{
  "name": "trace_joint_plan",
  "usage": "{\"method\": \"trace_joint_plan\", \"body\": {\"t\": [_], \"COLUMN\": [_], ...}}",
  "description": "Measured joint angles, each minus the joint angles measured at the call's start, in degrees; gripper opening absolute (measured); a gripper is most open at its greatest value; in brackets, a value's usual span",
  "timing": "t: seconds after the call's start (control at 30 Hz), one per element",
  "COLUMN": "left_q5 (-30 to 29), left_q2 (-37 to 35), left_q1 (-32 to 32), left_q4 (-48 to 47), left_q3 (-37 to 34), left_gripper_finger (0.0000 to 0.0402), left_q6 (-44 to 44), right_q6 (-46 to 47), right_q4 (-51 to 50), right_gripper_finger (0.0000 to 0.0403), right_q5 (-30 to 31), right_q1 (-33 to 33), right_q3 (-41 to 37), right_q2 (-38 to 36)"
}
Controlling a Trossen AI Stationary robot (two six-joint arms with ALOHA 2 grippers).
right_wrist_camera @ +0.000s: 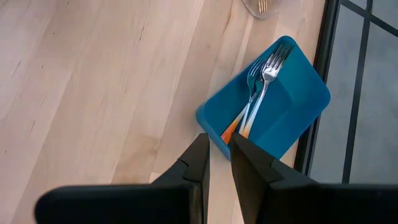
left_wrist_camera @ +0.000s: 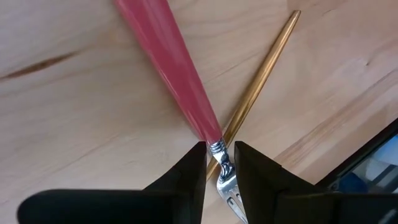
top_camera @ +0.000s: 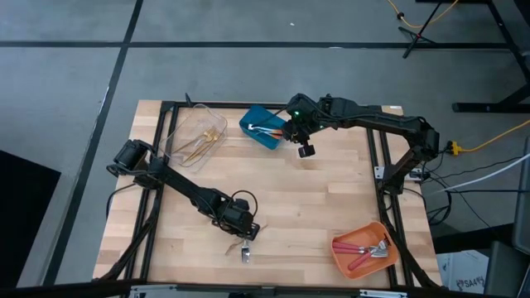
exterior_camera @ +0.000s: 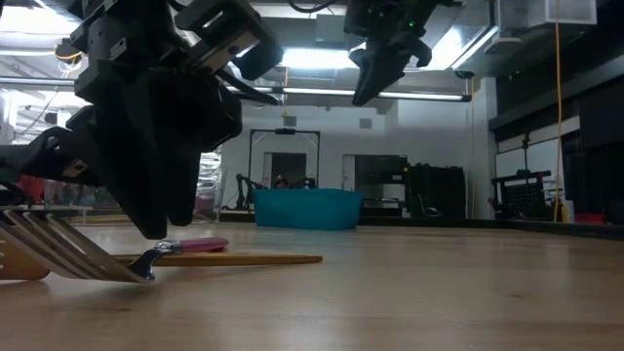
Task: Sort silverware by color (type)
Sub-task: Put the pink fork into the orange bin
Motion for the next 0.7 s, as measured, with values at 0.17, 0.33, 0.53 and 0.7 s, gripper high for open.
{"method": "trace_joint_plan", "body": {"t": [0.17, 0.33, 0.53, 0.7], "left_q5": [-0.75, -3.08, -1.54, -1.05], "left_q2": [0.0, 0.0, 0.0, 0.0], "left_q1": [0.0, 0.04, 0.17, 0.07], "left_q4": [-0.03, -0.03, -0.53, -0.51], "left_q3": [0.0, 0.0, 0.0, 0.0], "left_gripper_finger": [0.0076, 0.0076, 0.0076, 0.0076], "left_q6": [0.17, 0.13, 0.0, -1.75], "right_q6": [0.0, 0.0, 0.0, 0.0], "right_q4": [0.02, 0.02, 0.04, 0.04], "right_gripper_finger": [0.0053, 0.0053, 0.0053, 0.0053], "right_q5": [0.02, 0.01, 0.02, 0.0], "right_q1": [0.0, 0.0, 0.0, 0.0], "right_q3": [0.0, 0.0, 0.0, 0.0], "right_q2": [0.0, 0.0, 0.0, 0.0]}}
